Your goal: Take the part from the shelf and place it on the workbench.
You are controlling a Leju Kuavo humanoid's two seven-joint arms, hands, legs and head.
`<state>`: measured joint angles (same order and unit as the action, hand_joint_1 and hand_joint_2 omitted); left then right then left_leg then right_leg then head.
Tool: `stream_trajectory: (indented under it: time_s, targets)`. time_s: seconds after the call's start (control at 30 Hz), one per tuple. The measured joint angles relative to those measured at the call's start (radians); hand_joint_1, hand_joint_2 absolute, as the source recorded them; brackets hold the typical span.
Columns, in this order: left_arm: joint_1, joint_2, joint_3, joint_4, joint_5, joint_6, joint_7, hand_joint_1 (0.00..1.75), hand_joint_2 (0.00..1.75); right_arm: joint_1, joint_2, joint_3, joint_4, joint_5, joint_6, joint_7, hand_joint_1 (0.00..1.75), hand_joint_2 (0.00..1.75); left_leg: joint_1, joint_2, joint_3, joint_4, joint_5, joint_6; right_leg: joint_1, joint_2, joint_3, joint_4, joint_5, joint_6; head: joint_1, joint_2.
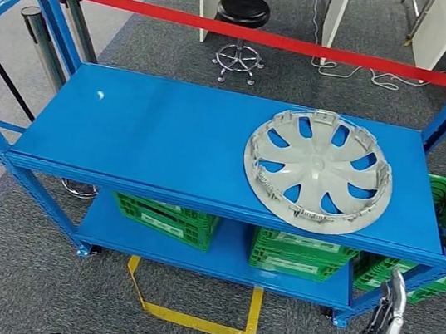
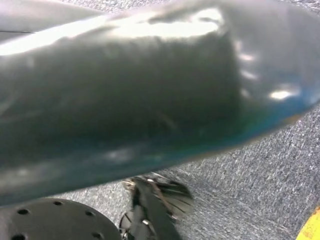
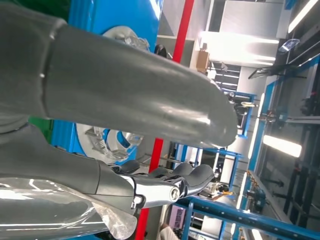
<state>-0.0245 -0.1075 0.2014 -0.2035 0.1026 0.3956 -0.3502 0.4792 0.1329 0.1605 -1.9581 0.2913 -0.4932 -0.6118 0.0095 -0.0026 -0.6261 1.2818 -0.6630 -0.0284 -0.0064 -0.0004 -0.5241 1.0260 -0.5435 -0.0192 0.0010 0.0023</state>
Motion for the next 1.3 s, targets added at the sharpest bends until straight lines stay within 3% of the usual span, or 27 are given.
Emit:
stream_trajectory:
  time_s: [0.03,0.07,0.13,0.2,0.3,0.37,0.4,0.47,0.5,0.53,0.57,0.63,0.7,0.8,0.87,0.97,1.0,1.03,1.07,1.17,1.23,1.3]
  targets:
    - [0.002,0.001,0.000,0.000,0.000,0.000,0.000,0.00,0.00,0.000,0.000,0.000,0.001,0.000,0.000,0.000,0.00,0.00,0.001,0.000,-0.015,-0.007,0.008,-0.001,0.000,0.002,0.013,0.000,-0.010,0.001,0.000,0.000]
    - [0.003,0.001,0.000,0.000,0.000,0.001,0.000,0.00,0.00,0.000,-0.001,0.000,0.001,0.000,0.000,0.001,0.00,0.00,0.001,0.000,-0.018,-0.042,0.039,-0.001,-0.001,0.004,0.028,0.000,-0.021,0.003,0.000,0.000]
    - [0.004,0.003,0.000,0.002,0.000,0.004,0.002,0.00,0.00,0.000,-0.001,0.001,0.003,-0.001,-0.001,0.004,0.00,0.00,-0.001,0.000,-0.013,-0.145,0.141,0.005,-0.001,0.004,0.053,0.000,-0.041,0.010,0.001,0.000]
    - [0.006,0.004,0.000,0.006,0.000,0.009,0.005,0.00,0.00,-0.001,-0.002,0.002,0.005,-0.003,-0.003,0.009,0.00,0.00,-0.008,0.000,-0.015,-0.201,0.198,0.018,-0.001,0.005,0.057,0.000,-0.055,0.021,0.001,0.000]
    - [0.009,0.004,0.001,0.007,0.001,0.016,0.011,0.00,0.00,-0.003,-0.005,0.007,0.006,-0.009,-0.003,0.017,0.00,0.00,-0.010,-0.001,-0.011,-0.216,0.208,0.038,0.000,0.006,0.063,-0.011,-0.071,0.039,0.001,0.000]
    - [0.004,0.004,0.001,0.007,-0.002,0.018,0.015,0.00,0.00,-0.006,-0.008,0.009,0.006,-0.015,-0.004,0.022,0.00,0.00,-0.005,-0.001,0.002,-0.235,0.207,0.047,0.001,0.005,0.048,0.025,-0.098,0.048,0.002,0.000]
    - [0.001,0.003,0.001,0.007,-0.005,0.018,0.017,0.00,0.00,-0.008,-0.010,0.008,0.007,-0.021,-0.005,0.027,0.00,0.00,-0.004,-0.001,0.007,-0.240,0.205,0.052,0.000,0.004,0.020,0.074,-0.122,0.051,0.003,0.000]
    - [-0.002,0.002,0.000,0.007,-0.011,0.018,0.021,0.00,0.00,-0.015,-0.018,0.006,0.011,-0.036,-0.006,0.037,0.00,0.00,-0.004,-0.001,0.014,-0.243,0.198,0.058,-0.001,0.004,-0.065,0.204,-0.165,0.056,0.003,0.000]
    - [-0.003,0.001,0.000,0.007,-0.014,0.017,0.021,0.00,0.00,-0.019,-0.022,0.002,0.014,-0.043,-0.005,0.041,0.00,0.00,-0.005,-0.001,0.018,-0.242,0.194,0.059,-0.001,0.004,-0.102,0.248,-0.166,0.058,0.003,0.000]
    - [-0.003,0.001,0.000,0.007,-0.016,0.017,0.022,0.00,0.00,-0.023,-0.026,-0.002,0.018,-0.049,-0.004,0.043,0.00,0.00,-0.005,-0.001,0.025,-0.242,0.188,0.059,-0.001,0.004,-0.122,0.256,-0.144,0.059,0.003,0.000]
    - [-0.003,0.001,0.000,0.007,-0.018,0.017,0.022,0.00,0.00,-0.027,-0.029,-0.007,0.021,-0.052,-0.003,0.044,0.00,0.00,-0.005,-0.002,0.034,-0.242,0.182,0.058,-0.002,0.004,-0.123,0.227,-0.102,0.058,0.003,0.000]
    - [-0.003,0.001,-0.001,0.008,-0.022,0.015,0.023,0.00,0.00,-0.035,-0.035,-0.016,0.028,-0.052,-0.002,0.052,0.00,0.00,-0.006,-0.004,0.053,-0.242,0.168,0.054,-0.002,0.004,-0.087,0.108,-0.007,0.053,0.003,0.000]
    - [-0.005,0.001,-0.002,0.008,-0.030,0.008,0.024,0.00,0.00,-0.054,-0.042,-0.033,0.042,-0.042,0.002,0.079,0.00,0.00,-0.008,-0.005,0.057,-0.240,0.160,0.045,0.000,0.005,-0.057,0.027,0.031,0.045,0.001,0.000]
    - [-0.009,0.002,-0.009,0.008,-0.046,-0.007,0.025,0.00,0.00,-0.101,-0.066,-0.083,0.086,-0.010,0.023,0.141,0.00,0.00,-0.008,-0.004,0.058,-0.243,0.159,0.032,0.001,0.009,-0.048,0.007,0.033,0.033,-0.002,0.000]
    - [-0.012,0.004,-0.016,0.008,-0.056,-0.017,0.025,0.00,0.00,-0.139,-0.086,-0.126,0.121,0.018,0.050,0.175,0.00,0.00,-0.008,-0.003,0.047,-0.211,0.136,0.022,-0.005,0.007,-0.040,-0.002,0.036,0.023,-0.004,0.000]
    - [-0.014,0.005,-0.026,0.008,-0.075,-0.029,0.031,0.00,0.00,-0.195,-0.115,-0.175,0.175,0.067,0.098,0.217,0.00,0.00,-0.004,-0.002,-0.033,-0.038,0.055,0.012,-0.008,0.002,-0.033,-0.006,0.035,0.016,-0.007,0.000]
    - [-0.013,0.005,-0.029,0.008,-0.082,-0.032,0.035,0.00,0.00,-0.212,-0.127,-0.187,0.197,0.084,0.114,0.233,0.00,0.00,-0.002,-0.002,-0.059,0.012,0.042,0.010,-0.008,0.002,-0.032,-0.006,0.035,0.015,-0.007,0.000]
    - [-0.013,0.005,-0.033,0.008,-0.089,-0.035,0.040,0.00,0.00,-0.229,-0.140,-0.199,0.218,0.099,0.128,0.247,0.00,0.00,-0.002,-0.002,-0.071,0.032,0.046,0.009,-0.008,0.002,-0.031,-0.006,0.034,0.015,-0.007,0.000]
    - [-0.013,0.006,-0.037,0.008,-0.094,-0.037,0.043,0.00,0.00,-0.246,-0.153,-0.210,0.237,0.110,0.138,0.259,0.00,0.00,-0.001,-0.002,-0.065,0.011,0.071,0.010,-0.008,0.002,-0.029,-0.006,0.033,0.016,-0.007,0.000]
    - [-0.016,0.010,-0.048,0.008,-0.106,-0.041,0.052,0.00,0.00,-0.301,-0.187,-0.234,0.291,0.142,0.164,0.286,0.00,0.00,0.000,-0.002,0.016,-0.173,0.171,0.016,-0.006,0.004,-0.023,-0.004,0.028,0.024,-0.007,0.000]
    - [-0.019,0.010,-0.054,0.008,-0.115,-0.045,0.056,0.00,0.00,-0.342,-0.214,-0.241,0.328,0.170,0.187,0.307,0.00,0.00,-0.003,-0.002,0.041,-0.236,0.182,0.023,-0.003,0.005,-0.026,-0.004,0.028,0.036,-0.005,0.000]
    - [-0.020,0.011,-0.059,0.008,-0.125,-0.051,0.058,0.00,0.00,-0.387,-0.240,-0.240,0.370,0.200,0.213,0.327,0.00,0.00,-0.005,-0.001,0.040,-0.245,0.182,0.034,-0.004,0.005,-0.029,-0.007,0.029,0.048,-0.005,0.000]
